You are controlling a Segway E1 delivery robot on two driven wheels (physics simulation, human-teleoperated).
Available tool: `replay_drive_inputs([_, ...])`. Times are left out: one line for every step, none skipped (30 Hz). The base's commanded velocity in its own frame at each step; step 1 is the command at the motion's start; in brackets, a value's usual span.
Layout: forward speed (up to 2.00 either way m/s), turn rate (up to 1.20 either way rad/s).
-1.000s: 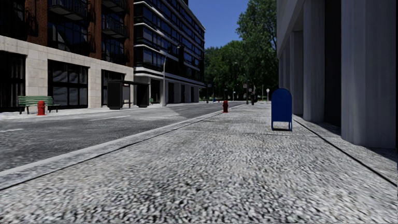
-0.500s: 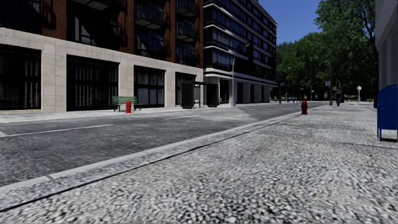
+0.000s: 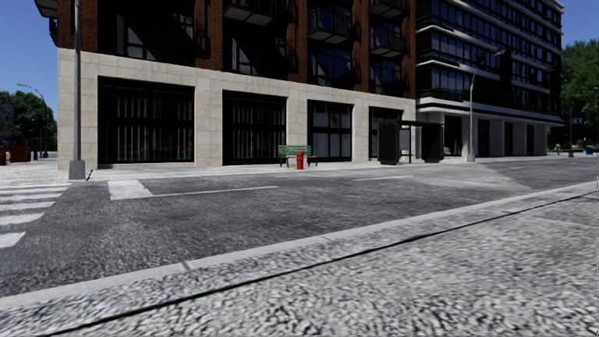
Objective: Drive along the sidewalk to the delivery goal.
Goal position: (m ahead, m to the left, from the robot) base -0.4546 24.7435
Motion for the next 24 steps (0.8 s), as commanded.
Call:
replay_drive_inputs([0.77,0.79])
replay_drive_inputs([0.77,0.79])
replay_drive_inputs([0.77,0.79])
replay_drive_inputs([0.77,0.79])
replay_drive_inputs([0.77,0.79])
replay_drive_inputs([0.76,0.79])
replay_drive_inputs([0.76,0.79])
replay_drive_inputs([0.76,0.79])
replay_drive_inputs([0.76,0.79])
replay_drive_inputs([0.76,0.79])
replay_drive_inputs([0.76,0.79])
replay_drive_inputs([0.76,0.79])
replay_drive_inputs([0.75,0.79])
replay_drive_inputs([0.74,0.79])
replay_drive_inputs([0.74,0.79])
replay_drive_inputs([0.74,0.79])
replay_drive_inputs([0.74,0.79])
replay_drive_inputs([0.73,0.79])
replay_drive_inputs([0.72,0.79])
replay_drive_inputs([0.71,0.79])
replay_drive_inputs([0.71,0.79])
replay_drive_inputs([0.71,0.79])
replay_drive_inputs([0.71,0.80])
replay_drive_inputs([0.71,0.80])
